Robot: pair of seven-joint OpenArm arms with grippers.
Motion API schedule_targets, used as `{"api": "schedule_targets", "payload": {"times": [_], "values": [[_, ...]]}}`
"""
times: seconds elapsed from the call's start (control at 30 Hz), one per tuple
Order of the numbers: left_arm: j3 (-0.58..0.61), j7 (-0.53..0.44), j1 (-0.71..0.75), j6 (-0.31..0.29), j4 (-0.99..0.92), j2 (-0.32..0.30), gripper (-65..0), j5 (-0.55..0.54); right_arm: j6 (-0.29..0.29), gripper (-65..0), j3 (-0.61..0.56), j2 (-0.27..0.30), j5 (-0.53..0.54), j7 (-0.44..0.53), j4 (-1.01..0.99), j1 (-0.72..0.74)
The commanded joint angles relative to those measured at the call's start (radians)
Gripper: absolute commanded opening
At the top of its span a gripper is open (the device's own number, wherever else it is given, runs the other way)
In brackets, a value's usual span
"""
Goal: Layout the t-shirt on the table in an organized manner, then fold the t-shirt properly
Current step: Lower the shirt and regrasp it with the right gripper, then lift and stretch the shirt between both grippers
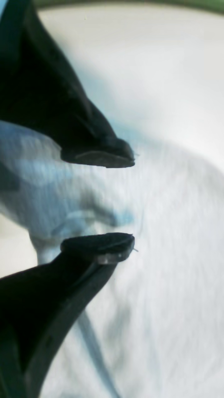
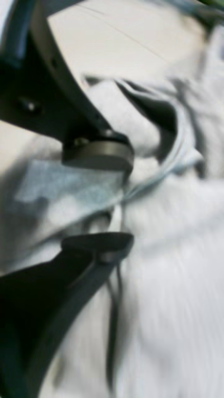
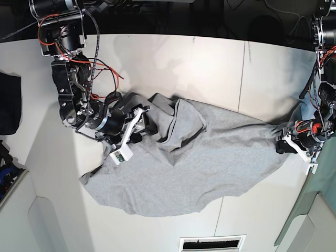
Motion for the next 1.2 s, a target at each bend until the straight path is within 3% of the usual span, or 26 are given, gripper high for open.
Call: {"api": "schedule_targets", "payload": {"times": [0.0, 0.13, 0.33, 0.43, 0.6, 0.67, 0.77, 0.87, 1.17], "values": [[-0.006, -0.023, -0.024, 0.010, 0.015, -0.019, -29.3, 0.004, 0.017, -33.6, -0.016, -0.003, 0.018, 0.014, 0.013, 0.020], [-0.006, -0.029, -0.024, 0.032, 0.007, -0.019, -29.3, 0.061, 0.010, -34.6, -0.053, -0.011, 0.028, 0.011, 0.015, 0.020], [-0.006, -0.056, -0.024, 0.032, -0.099, -0.019, -29.4, 0.084, 0.010, -65.0, -0.051, -0.023, 0.029, 0.016, 0.017, 0.021], [-0.006, -0.100, -0.024, 0.032, -0.164, -0.019, -34.7, 0.085, 0.010, -65.0, -0.041, -0.019, 0.029, 0.005, 0.047, 0.021], [-0.006, -0.107, -0.024, 0.033, -0.195, -0.020, -57.0, 0.132, 0.010, -65.0, 0.081, -0.019, 0.053, -0.087, 0.191, 0.020], [-0.006, -0.101, -0.024, 0.060, -0.195, -0.023, -65.0, 0.163, 0.010, -65.0, 0.154, -0.019, 0.097, -0.123, 0.263, 0.020], [-0.006, -0.093, -0.024, 0.122, -0.195, -0.034, -65.0, 0.170, 0.010, -65.0, 0.274, -0.019, 0.135, -0.144, 0.364, 0.021], [-0.006, -0.058, -0.024, 0.125, -0.194, -0.053, -65.0, 0.170, 0.010, -65.0, 0.397, -0.005, 0.173, -0.170, 0.453, 0.021], [-0.006, 0.158, 0.025, 0.045, 0.051, -0.121, -65.0, 0.015, 0.006, -65.0, 0.667, 0.160, 0.403, -0.256, 0.533, 0.017]]}}
